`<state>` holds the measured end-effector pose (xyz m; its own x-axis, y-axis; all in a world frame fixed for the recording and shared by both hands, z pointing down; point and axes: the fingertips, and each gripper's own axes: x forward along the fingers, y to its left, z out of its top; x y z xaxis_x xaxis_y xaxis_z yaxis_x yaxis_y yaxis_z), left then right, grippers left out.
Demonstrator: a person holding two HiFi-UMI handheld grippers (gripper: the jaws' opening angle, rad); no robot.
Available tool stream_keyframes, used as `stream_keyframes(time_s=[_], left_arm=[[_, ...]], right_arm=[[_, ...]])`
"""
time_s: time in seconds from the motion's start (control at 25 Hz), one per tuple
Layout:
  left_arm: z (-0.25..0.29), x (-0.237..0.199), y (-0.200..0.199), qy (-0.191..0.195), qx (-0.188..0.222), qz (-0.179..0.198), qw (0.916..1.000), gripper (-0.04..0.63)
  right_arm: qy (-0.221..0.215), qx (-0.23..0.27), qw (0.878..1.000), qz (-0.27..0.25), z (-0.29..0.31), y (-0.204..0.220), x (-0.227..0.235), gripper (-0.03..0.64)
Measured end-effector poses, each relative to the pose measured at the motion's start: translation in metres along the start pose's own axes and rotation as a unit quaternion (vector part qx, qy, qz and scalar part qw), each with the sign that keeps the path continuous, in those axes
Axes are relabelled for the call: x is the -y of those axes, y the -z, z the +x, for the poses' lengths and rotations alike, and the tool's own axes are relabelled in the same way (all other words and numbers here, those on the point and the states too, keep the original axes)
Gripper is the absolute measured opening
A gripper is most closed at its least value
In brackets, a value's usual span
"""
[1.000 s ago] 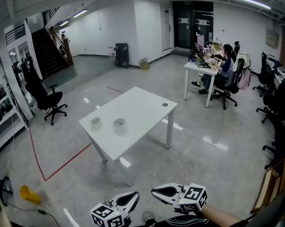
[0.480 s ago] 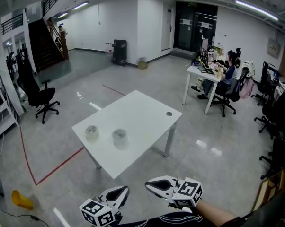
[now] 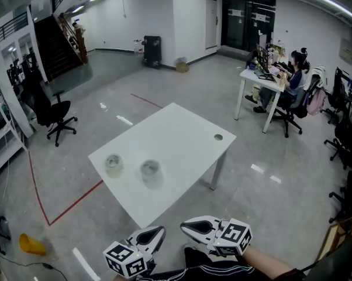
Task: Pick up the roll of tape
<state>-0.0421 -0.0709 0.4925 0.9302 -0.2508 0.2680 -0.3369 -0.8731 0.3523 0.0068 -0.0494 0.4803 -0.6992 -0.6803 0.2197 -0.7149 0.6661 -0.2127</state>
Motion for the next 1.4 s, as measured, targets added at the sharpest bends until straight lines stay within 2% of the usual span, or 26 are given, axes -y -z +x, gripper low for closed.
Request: stream_keyframes(time_s=[0.4, 0.76, 0.96, 1.08, 1.24, 1.4], left_arm=[[0.036, -0.068, -0.017, -0.058, -0.007, -0.034, 0.9977, 0.003], [0.074, -0.129, -0.036, -0.089, -0.002, -0.053, 0.9947, 0.003], [0.07, -0.151, -0.048, -0.127, 0.009, -0.068, 0.9895, 0.003], [0.063, -0.165, -0.05, -0.159, 0.015, -0.074, 0.9844, 0.003], [0.056, -0.176, -0.052, -0.193, 0.031, -0.084, 0.9771, 0.003], [0.043, -0.183, -0.06, -0.217, 0.044, -0.087, 0.9712, 0.003]], right_arm=[[-0.057, -0.019, 0.998, 0.029, 0.05, -0.007, 0.086, 0.014], [-0.102, -0.082, 0.991, -0.022, 0.099, -0.008, 0.141, 0.016], [-0.118, -0.104, 0.986, -0.057, 0.135, -0.008, 0.173, 0.025], [-0.131, -0.131, 0.979, -0.089, 0.159, -0.001, 0.189, 0.118], [-0.144, -0.18, 0.959, -0.165, 0.192, 0.017, 0.21, 0.136], [-0.157, -0.232, 0.938, -0.203, 0.223, 0.039, 0.219, 0.143]])
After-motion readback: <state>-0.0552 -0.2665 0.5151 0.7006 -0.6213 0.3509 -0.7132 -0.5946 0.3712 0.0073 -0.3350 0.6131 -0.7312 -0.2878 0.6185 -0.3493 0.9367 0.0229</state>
